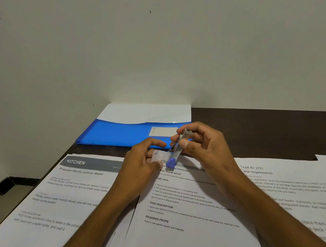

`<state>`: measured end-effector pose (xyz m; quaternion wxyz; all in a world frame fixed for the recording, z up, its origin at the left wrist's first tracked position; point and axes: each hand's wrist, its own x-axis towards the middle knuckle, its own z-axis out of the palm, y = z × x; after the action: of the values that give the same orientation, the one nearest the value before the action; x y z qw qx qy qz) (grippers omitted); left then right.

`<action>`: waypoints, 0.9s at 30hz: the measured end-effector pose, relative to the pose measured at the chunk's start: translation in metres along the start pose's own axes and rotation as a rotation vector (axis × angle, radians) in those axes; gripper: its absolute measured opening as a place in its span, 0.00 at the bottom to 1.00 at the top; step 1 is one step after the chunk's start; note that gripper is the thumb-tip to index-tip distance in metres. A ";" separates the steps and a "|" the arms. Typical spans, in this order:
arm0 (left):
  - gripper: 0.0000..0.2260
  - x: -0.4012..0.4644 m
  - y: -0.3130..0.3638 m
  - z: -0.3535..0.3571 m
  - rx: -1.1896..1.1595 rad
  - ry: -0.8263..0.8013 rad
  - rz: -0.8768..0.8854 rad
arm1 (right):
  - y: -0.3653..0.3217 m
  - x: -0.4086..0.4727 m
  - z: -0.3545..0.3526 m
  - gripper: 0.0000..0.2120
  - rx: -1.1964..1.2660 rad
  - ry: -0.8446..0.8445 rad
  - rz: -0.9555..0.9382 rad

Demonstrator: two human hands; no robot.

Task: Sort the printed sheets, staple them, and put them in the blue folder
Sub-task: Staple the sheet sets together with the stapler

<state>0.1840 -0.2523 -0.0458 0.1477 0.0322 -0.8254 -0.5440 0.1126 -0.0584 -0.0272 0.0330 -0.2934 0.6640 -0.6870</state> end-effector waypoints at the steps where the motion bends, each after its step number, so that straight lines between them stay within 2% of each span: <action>1: 0.17 0.000 0.000 0.000 -0.001 0.001 0.005 | 0.001 0.000 0.002 0.10 0.005 0.004 -0.002; 18: 0.14 0.000 0.000 0.000 -0.018 -0.002 0.027 | 0.010 0.003 0.007 0.08 -0.018 0.039 -0.008; 27: 0.14 -0.007 0.006 -0.002 -0.098 -0.110 -0.015 | 0.010 0.002 0.007 0.07 -0.021 0.059 -0.004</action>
<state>0.1915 -0.2501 -0.0414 0.0994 0.0009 -0.8044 -0.5858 0.1107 -0.0672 -0.0358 0.0089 -0.2744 0.6712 -0.6886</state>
